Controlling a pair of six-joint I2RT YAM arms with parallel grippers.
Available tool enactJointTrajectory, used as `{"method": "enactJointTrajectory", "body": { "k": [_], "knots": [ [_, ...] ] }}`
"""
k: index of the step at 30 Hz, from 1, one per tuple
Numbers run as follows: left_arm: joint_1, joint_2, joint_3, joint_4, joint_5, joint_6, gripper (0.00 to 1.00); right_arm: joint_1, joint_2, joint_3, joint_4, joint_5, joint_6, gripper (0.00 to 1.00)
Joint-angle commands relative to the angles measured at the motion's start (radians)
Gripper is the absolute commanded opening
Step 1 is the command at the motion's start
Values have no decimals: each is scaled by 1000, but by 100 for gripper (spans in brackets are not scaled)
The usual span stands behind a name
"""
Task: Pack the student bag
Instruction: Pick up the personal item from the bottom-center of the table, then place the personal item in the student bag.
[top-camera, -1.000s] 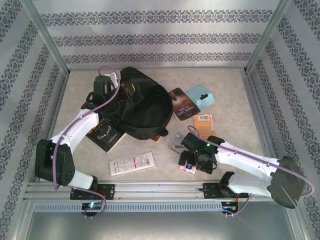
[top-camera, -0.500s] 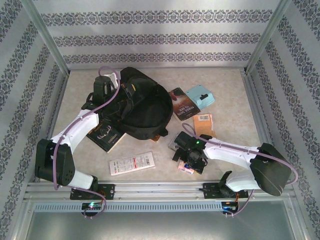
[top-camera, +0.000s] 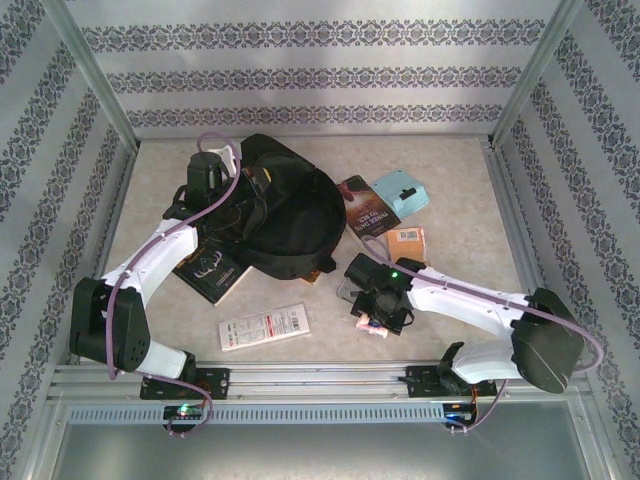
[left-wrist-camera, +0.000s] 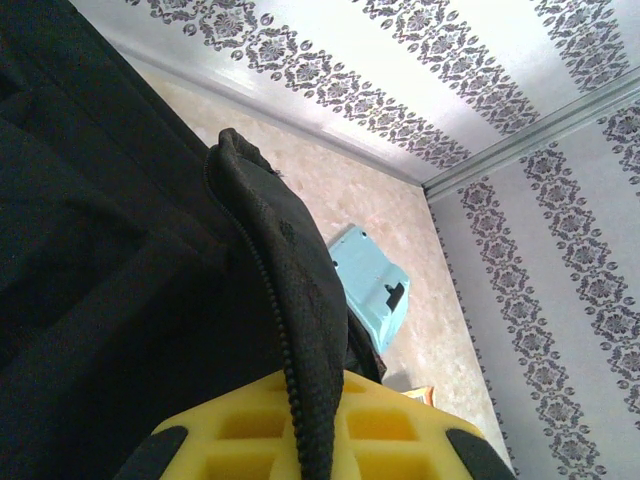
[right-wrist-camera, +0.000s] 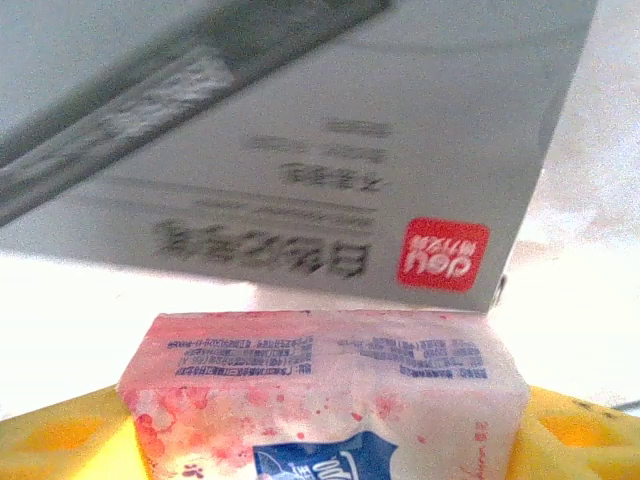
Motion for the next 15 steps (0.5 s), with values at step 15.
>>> {"method": "enactJointTrajectory", "body": {
  "k": [15],
  "knots": [
    [50, -47, -15, 257, 152, -24, 0, -174, 399, 756, 206, -10, -311, 67]
  ]
}}
